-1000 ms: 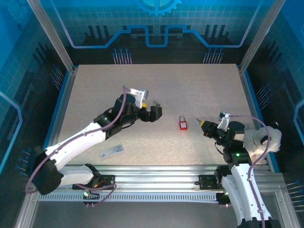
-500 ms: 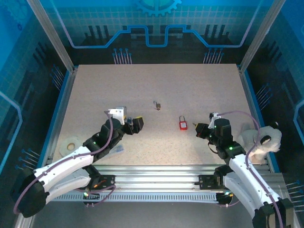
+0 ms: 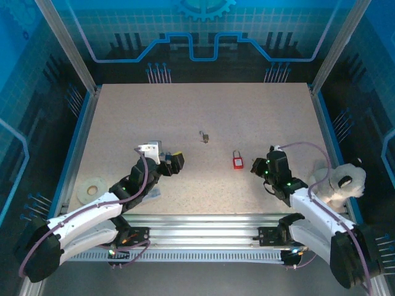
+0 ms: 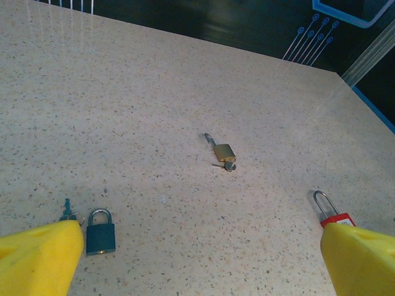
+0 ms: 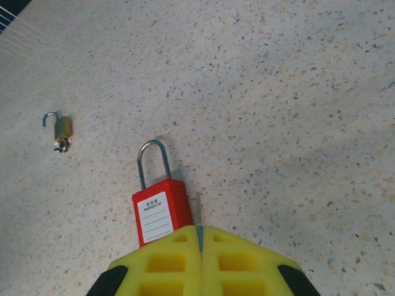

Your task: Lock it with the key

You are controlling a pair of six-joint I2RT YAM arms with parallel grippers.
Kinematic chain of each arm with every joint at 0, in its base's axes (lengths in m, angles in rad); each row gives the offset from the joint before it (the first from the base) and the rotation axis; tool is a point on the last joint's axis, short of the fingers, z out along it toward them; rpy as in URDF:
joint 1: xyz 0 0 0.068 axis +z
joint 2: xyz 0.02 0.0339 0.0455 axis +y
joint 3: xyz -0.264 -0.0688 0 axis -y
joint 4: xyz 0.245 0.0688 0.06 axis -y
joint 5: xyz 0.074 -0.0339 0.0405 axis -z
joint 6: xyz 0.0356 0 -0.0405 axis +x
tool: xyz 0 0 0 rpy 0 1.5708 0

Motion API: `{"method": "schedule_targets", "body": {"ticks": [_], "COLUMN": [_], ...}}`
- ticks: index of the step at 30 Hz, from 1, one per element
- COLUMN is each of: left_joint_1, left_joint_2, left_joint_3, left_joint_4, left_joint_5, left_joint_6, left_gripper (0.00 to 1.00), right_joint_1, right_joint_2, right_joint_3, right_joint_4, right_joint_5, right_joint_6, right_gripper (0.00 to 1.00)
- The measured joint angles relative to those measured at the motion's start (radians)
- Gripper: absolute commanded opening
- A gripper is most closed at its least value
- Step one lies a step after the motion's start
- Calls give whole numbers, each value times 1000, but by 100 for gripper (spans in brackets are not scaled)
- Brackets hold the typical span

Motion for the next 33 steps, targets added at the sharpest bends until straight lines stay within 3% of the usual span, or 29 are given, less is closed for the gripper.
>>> {"method": "schedule_targets", "body": {"ticks": [14, 23, 33], "left_joint_1": [0, 0, 0], "left_joint_2": [-33, -33, -33], "left_joint_3": [-2, -2, -2], "left_joint_4": [-2, -3, -3], "left_joint_5": [-8, -7, -7], "left_joint_6": [0, 0, 0], "left_gripper": [99, 99, 99], "right_joint_1": [40, 44, 45], "right_joint_2": [312, 436, 478], "right_joint_3": [6, 33, 32], "right_joint_4": [247, 379, 441], "right_joint_5": [35, 43, 61], "right_joint_6": [89, 141, 182], "right_gripper": [0, 0, 11]}}
